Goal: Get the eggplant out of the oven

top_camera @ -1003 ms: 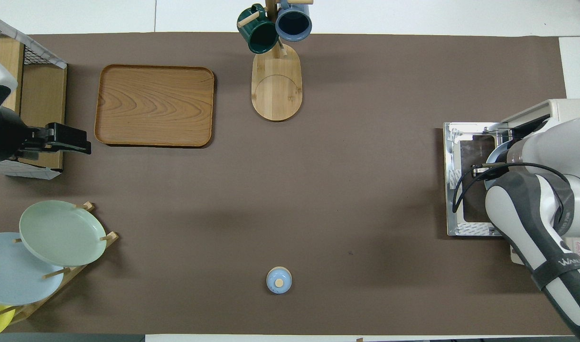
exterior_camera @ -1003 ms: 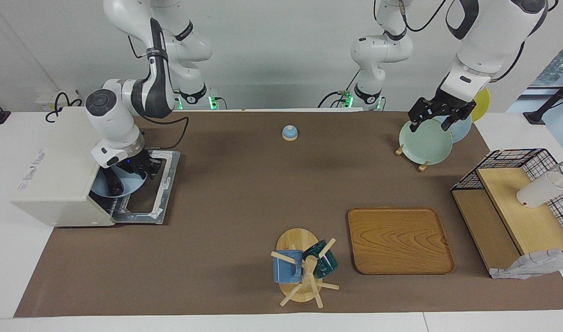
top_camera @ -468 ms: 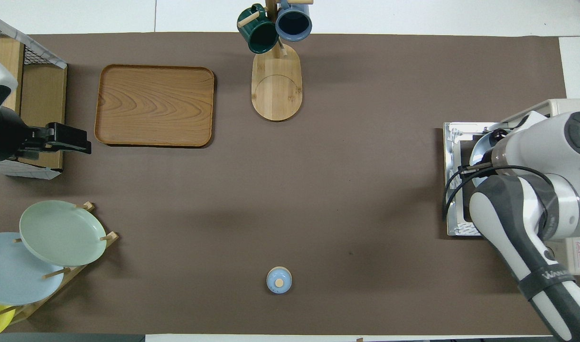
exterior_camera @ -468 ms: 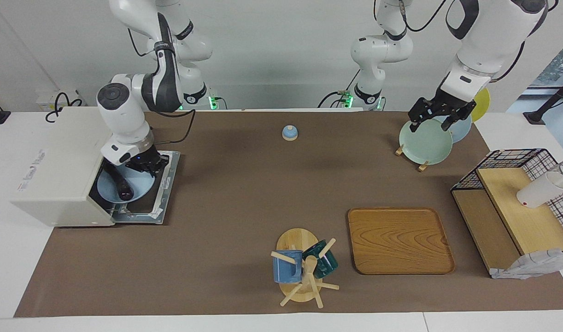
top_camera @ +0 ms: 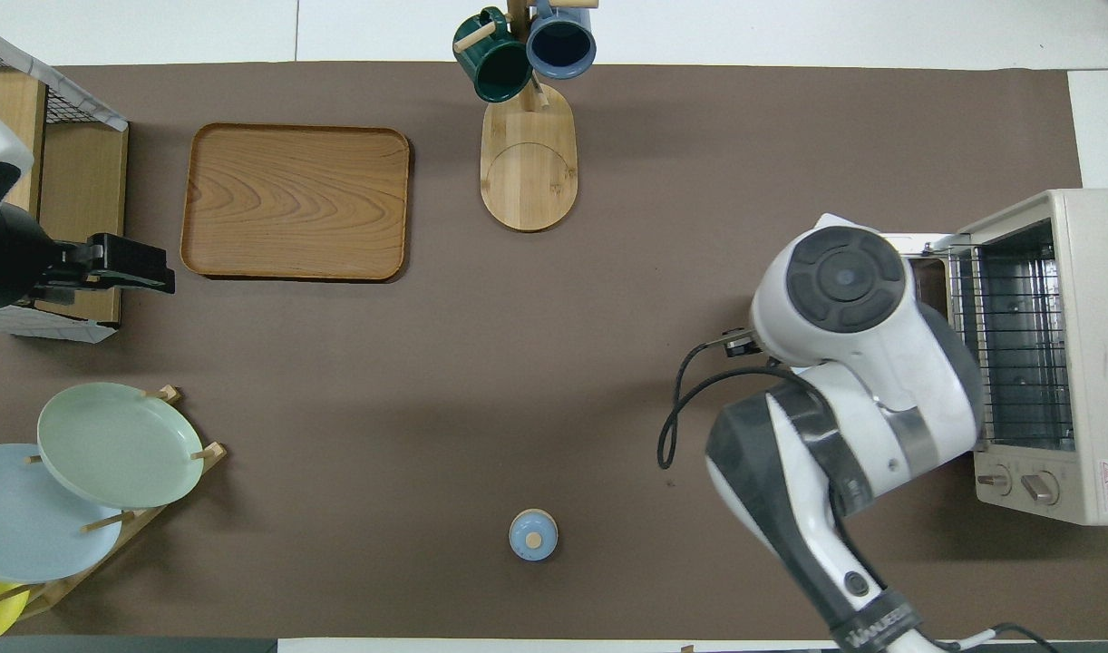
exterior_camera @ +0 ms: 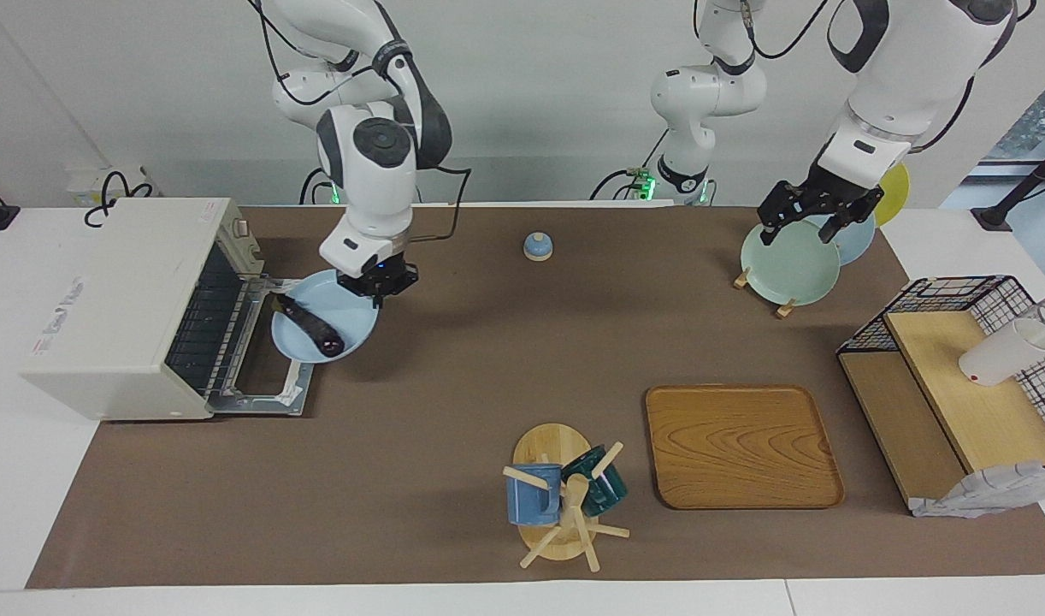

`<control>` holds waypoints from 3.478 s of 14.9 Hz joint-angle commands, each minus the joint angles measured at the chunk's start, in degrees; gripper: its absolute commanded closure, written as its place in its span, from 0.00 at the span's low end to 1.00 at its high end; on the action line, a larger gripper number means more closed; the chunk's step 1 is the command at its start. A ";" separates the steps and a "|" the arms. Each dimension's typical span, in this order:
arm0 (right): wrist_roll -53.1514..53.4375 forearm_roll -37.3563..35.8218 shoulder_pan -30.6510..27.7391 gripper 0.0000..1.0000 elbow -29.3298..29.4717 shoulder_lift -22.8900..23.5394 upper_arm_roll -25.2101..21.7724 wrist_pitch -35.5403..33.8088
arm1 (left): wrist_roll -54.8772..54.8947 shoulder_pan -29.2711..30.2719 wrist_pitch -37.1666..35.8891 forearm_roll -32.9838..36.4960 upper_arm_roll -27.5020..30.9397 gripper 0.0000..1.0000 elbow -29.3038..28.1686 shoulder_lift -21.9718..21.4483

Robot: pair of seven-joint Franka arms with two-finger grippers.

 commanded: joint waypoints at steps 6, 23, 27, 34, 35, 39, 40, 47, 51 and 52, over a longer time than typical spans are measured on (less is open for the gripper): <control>16.05 -0.01 14.88 1.00 38.88 26.29 0.22 -16.08 | 0.04 0.30 0.41 -1.19 0.06 0.00 0.66 0.36; 30.30 3.69 20.61 0.53 40.86 35.83 0.49 2.99 | -0.05 -0.05 0.85 -1.81 0.06 0.00 0.22 0.09; 21.81 3.51 17.54 0.51 40.17 28.98 0.23 -4.64 | -0.05 -0.14 0.67 -1.81 0.06 0.00 0.14 0.01; 11.49 2.02 4.71 1.00 15.32 12.27 0.05 -7.21 | -0.05 -0.23 0.50 -1.81 -0.20 0.00 0.22 0.09; 11.49 1.32 1.83 1.00 12.15 11.22 0.05 -6.16 | -0.05 -0.23 0.58 -1.81 -0.37 0.00 0.22 0.18; 7.03 0.79 -5.49 1.00 -3.48 7.26 0.05 7.61 | -0.84 -3.03 1.37 -3.65 -0.46 0.00 0.92 2.89; 5.62 -0.09 -6.98 1.00 -5.78 6.73 0.05 9.82 | -1.62 -4.78 2.68 -4.26 -0.38 0.00 0.67 3.78; 1.39 -5.88 -11.20 1.00 -8.87 7.69 0.05 14.50 | -17.78 -15.95 16.55 -5.23 -0.38 0.00 2.07 17.57; 0.69 -6.60 -13.58 1.00 -10.73 7.69 0.14 18.19 | -27.44 -21.74 25.26 -4.71 -0.38 0.00 1.98 23.02; -0.19 -6.60 -13.93 1.00 -10.82 7.78 0.14 18.19 | -29.38 -23.24 26.50 -4.54 -0.29 0.00 2.16 25.03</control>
